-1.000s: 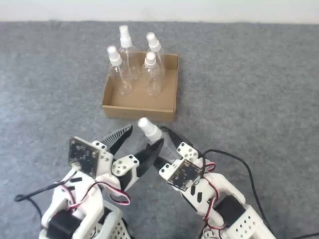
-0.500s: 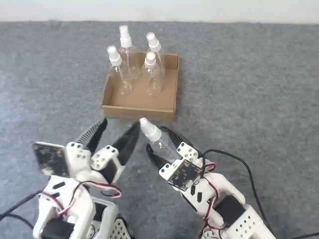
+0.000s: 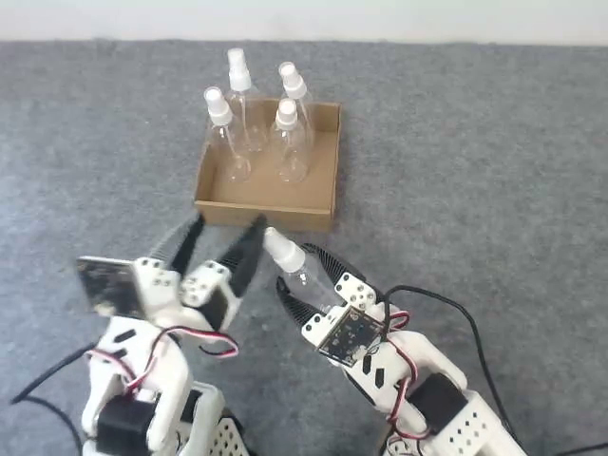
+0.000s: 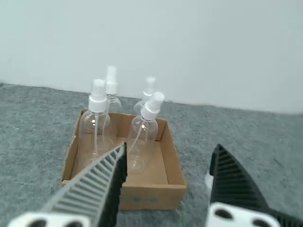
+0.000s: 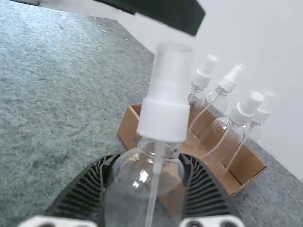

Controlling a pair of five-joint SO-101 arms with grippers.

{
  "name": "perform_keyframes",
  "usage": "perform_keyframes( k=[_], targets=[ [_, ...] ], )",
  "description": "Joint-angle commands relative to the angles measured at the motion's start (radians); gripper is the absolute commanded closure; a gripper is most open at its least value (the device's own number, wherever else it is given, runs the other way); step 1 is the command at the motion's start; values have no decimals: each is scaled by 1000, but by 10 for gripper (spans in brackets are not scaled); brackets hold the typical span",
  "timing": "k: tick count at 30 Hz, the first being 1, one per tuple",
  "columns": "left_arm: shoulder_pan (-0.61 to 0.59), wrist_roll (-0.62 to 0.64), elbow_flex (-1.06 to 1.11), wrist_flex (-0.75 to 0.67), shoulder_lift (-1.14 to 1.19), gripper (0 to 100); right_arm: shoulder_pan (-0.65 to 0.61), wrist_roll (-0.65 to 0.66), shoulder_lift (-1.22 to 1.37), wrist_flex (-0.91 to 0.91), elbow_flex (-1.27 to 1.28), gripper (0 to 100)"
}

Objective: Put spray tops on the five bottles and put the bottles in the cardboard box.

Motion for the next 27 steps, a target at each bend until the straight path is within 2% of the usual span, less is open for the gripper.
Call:
perform_keyframes(
  k=[1, 4, 10, 15, 20, 27],
  targets=[
    [153, -123, -7, 38, -18, 735, -2, 5, -24, 7, 21, 976],
    [203, -150, -8, 69, -18, 735, -1, 6, -24, 5, 21, 976],
    [203, -150, -10, 71, -18, 735, -1, 6, -24, 5, 21, 976],
    [144, -143, -53, 91, -20, 735, 1, 6, -24, 5, 21, 976],
    [81, -80, -107, 121, -20, 735, 35, 6, -24, -4, 21, 976],
    [32, -74, -122, 121, -20, 735, 36, 5, -24, -4, 21, 976]
  ],
)
